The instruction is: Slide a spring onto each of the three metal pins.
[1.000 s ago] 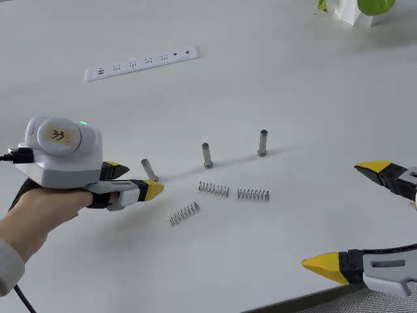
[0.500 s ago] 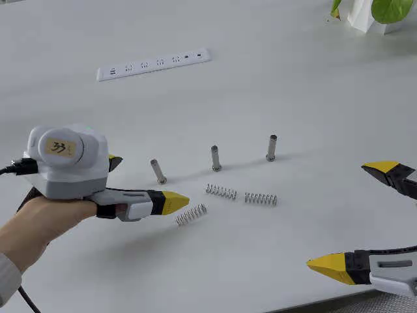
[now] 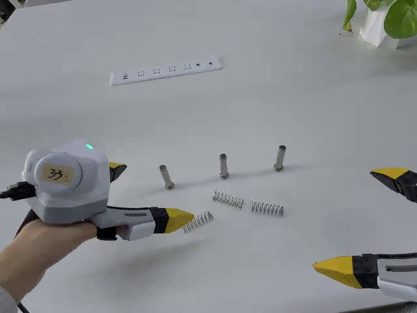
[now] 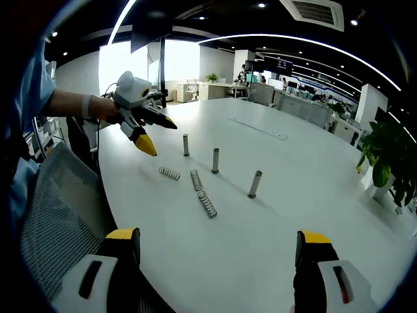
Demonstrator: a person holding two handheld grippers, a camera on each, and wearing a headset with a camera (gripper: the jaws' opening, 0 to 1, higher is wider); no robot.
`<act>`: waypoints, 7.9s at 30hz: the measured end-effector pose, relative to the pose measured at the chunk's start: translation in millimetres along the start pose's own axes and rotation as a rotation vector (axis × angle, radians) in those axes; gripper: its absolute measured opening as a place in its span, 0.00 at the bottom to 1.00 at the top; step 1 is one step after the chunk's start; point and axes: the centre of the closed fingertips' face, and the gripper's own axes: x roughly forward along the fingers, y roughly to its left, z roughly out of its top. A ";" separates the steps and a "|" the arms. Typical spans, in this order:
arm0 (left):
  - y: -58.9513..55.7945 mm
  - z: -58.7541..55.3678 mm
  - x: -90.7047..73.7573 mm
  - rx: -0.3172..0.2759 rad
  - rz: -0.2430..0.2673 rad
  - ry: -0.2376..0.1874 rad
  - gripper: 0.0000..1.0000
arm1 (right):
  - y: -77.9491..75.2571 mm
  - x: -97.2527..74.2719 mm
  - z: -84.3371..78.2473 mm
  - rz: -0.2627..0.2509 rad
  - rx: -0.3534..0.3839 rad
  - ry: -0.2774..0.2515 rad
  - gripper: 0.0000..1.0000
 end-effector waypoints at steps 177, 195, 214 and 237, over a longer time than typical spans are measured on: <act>-84.3 -14.6 3.6 0.169 -0.193 -0.051 0.07 | 10.3 5.3 2.7 0.051 -0.009 -0.008 0.97; -107.0 5.8 1.2 0.202 -0.237 -0.114 0.07 | 30.8 24.4 40.7 0.137 -0.026 -0.094 0.91; -132.3 16.5 -8.5 0.245 -0.351 -0.176 0.07 | 57.6 26.5 59.6 0.327 0.135 -0.171 0.52; -158.7 15.5 -20.6 0.279 -0.503 -0.195 0.07 | 82.4 20.6 58.5 0.521 0.179 -0.153 0.16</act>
